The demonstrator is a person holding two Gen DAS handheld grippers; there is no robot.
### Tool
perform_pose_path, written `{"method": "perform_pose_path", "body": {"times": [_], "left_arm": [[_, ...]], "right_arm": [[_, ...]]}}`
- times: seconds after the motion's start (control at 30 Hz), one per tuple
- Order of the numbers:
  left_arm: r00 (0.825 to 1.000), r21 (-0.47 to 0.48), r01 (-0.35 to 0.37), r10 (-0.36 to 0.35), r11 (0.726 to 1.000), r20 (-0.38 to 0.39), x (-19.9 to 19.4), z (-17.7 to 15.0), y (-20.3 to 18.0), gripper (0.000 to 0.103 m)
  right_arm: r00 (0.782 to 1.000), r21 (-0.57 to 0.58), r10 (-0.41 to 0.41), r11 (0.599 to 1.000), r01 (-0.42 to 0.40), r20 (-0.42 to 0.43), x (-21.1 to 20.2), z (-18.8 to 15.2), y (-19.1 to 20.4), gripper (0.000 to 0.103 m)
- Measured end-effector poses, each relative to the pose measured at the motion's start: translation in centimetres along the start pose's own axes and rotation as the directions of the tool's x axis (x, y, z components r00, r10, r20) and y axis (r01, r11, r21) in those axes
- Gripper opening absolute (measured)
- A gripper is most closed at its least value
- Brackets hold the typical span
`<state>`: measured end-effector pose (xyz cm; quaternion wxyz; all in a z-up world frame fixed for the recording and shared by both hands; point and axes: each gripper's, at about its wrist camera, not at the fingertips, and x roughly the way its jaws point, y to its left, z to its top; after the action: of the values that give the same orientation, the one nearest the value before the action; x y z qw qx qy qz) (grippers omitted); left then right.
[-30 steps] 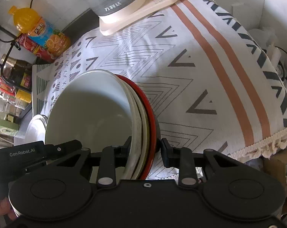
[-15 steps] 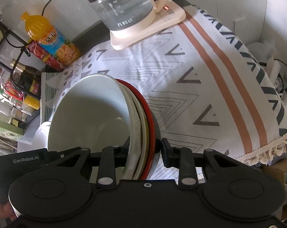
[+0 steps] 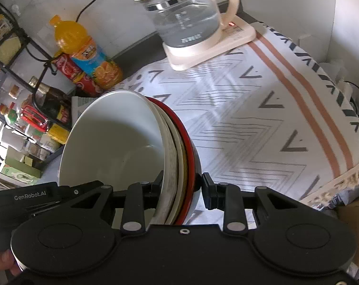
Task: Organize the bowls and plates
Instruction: 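Carry the red bowl stack onto the plate stack with both grippers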
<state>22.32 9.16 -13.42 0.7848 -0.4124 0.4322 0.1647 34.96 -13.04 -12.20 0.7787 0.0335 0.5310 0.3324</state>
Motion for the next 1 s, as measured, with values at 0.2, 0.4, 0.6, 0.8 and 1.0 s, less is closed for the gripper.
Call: {"method": "perform_pose_path", "body": {"times": [0.2, 0.4, 0.6, 0.8, 1.0], "left_arm": [[1.000, -0.006, -0.002, 0.002, 1.000, 0.012, -2.4, 0.7, 3.0, 0.031], [1.000, -0.030, -0.011, 0.012, 1.000, 0.025, -4.4, 1.3, 6.3, 0.031], [0.999, -0.054, -0.023, 0.024, 0.998, 0.026, -5.7, 2.0, 9.4, 0.031], [0.999, -0.066, -0.035, 0.036, 0.997, 0.015, -6.4, 2.5, 12.0, 0.031], [0.999, -0.061, -0.043, 0.043, 0.997, 0.002, -7.0, 3.0, 13.8, 0.031]], "right_arm": [[1.000, -0.008, 0.009, 1.000, -0.009, 0.001, 0.3, -0.9, 3.4, 0.029], [1.000, -0.034, 0.020, 0.999, -0.020, -0.008, 1.3, -1.3, 7.1, 0.029], [0.999, -0.056, 0.027, 0.998, -0.028, -0.029, 2.5, -2.2, 10.0, 0.029], [0.998, -0.063, 0.026, 0.998, -0.029, -0.053, 3.9, -3.4, 12.4, 0.029], [0.997, -0.053, 0.021, 0.998, -0.025, -0.068, 4.9, -4.4, 14.0, 0.029]]}}
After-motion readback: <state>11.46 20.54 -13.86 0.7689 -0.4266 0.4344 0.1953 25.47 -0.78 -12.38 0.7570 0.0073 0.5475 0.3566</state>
